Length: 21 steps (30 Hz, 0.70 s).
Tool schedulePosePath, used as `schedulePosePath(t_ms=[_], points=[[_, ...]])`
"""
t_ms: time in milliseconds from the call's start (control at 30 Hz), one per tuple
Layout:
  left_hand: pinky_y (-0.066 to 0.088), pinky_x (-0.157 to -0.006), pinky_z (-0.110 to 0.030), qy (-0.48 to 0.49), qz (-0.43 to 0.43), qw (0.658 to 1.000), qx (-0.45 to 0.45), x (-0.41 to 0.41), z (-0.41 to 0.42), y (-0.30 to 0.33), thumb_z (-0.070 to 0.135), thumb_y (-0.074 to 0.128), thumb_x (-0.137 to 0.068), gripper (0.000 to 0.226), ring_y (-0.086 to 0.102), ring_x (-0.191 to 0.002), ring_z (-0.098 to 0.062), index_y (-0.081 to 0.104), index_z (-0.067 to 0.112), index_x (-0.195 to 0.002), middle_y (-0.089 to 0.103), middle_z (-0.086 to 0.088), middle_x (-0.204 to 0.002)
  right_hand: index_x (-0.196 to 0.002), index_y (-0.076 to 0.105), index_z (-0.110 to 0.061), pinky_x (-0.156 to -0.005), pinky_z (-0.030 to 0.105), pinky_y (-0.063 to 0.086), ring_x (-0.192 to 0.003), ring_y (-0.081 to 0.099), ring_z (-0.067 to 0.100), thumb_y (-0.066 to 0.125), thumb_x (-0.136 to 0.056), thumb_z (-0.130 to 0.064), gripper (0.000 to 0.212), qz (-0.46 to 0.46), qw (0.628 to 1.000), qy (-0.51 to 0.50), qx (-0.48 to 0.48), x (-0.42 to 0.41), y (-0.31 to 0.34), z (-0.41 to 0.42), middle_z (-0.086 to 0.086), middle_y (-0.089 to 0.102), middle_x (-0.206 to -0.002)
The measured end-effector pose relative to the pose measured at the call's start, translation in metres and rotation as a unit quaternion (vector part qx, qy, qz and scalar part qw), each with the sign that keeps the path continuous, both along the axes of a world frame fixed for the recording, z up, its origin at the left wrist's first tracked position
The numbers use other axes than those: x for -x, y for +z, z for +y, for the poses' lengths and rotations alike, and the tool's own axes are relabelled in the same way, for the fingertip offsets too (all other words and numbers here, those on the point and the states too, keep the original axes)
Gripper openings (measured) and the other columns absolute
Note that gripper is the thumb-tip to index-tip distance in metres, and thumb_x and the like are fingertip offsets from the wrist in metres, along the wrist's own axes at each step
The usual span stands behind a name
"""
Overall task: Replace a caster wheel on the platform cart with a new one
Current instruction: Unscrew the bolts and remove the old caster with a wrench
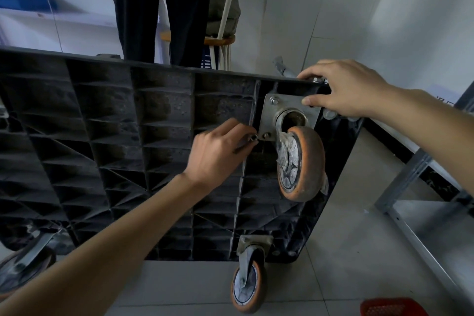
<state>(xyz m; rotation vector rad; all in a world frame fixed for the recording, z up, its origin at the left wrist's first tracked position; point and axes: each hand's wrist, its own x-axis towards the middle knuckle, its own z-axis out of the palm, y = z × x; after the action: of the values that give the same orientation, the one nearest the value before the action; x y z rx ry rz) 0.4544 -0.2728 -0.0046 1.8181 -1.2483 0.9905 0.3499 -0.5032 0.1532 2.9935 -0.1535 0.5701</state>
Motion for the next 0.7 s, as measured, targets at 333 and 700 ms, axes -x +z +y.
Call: schedulePosePath(t_ms=[333,700], points=[[0.057,-0.072,-0.038,-0.008,0.029,0.999,0.01,-0.008,0.002,0.144,0.035,0.077,-0.084,0.019,0.063,-0.08,-0.01,0.075,0.025,-0.099,0.068,0.01,-0.095,-0.131,0.061,-0.03,-0.082,0.03,0.033,-0.114,0.057,0.024,0.075,-0.088,-0.04,0.047,0.006,1.0,0.001,0.011,0.001,0.005,0.005,-0.005,0.061,-0.121],[0.048,-0.07,-0.012,-0.046,0.307,0.928,-0.205,-0.028,-0.061,0.176,0.031,0.091,-0.07,0.018,0.062,-0.077,0.003,0.08,0.028,-0.084,0.07,0.019,-0.077,-0.129,0.061,-0.03,-0.079,0.027,0.028,-0.112,0.057,0.022,0.074,-0.088,-0.038,0.043,0.001,1.0,0.002,0.007,0.005,0.006,0.008,-0.006,0.06,-0.115]])
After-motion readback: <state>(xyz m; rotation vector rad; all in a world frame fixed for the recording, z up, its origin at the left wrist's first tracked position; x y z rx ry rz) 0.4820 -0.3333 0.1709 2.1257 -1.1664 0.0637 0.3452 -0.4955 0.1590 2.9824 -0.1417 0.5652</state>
